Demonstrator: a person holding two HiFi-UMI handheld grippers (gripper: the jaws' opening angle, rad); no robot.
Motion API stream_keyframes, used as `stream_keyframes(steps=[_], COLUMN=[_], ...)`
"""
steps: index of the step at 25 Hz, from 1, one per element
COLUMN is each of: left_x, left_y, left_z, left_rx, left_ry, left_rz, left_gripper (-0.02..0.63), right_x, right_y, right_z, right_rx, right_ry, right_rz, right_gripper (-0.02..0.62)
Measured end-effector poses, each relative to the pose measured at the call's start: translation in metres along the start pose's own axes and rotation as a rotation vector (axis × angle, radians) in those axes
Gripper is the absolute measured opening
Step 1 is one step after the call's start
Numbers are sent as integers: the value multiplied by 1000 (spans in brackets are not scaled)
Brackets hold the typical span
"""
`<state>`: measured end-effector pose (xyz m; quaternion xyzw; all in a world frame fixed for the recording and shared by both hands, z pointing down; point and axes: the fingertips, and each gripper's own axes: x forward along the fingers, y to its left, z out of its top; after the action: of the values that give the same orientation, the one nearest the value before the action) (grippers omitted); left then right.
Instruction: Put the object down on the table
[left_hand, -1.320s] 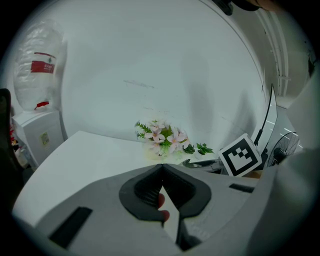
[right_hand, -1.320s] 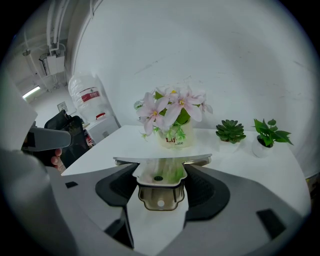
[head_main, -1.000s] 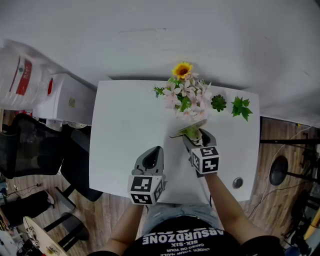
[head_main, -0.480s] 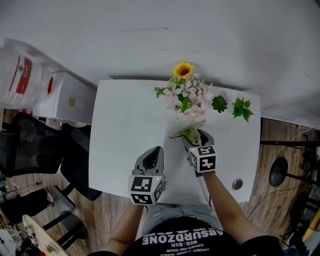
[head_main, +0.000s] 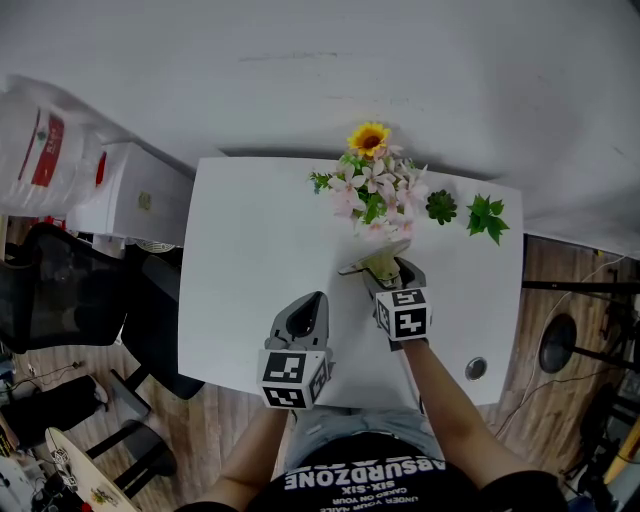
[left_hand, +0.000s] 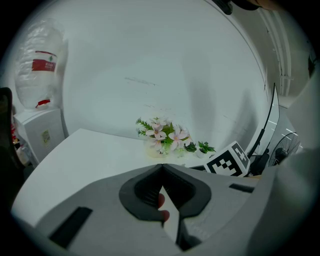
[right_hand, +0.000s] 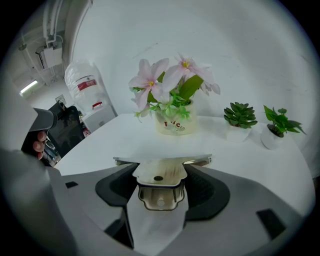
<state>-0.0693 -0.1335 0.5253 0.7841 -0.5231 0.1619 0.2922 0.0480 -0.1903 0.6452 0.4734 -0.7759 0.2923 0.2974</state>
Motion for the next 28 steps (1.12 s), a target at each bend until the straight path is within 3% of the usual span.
stream_keyframes(steps=[28], left_x=[0], left_y=[3], left_z=[-3], left_rx=[-2], left_ry=[10], left_rz=[-11], left_gripper=[5], right_x=[17], right_y=[5], right_z=[-14], right_rx=[-124], right_ry=[37], right_rz=[-68], right_gripper=[288])
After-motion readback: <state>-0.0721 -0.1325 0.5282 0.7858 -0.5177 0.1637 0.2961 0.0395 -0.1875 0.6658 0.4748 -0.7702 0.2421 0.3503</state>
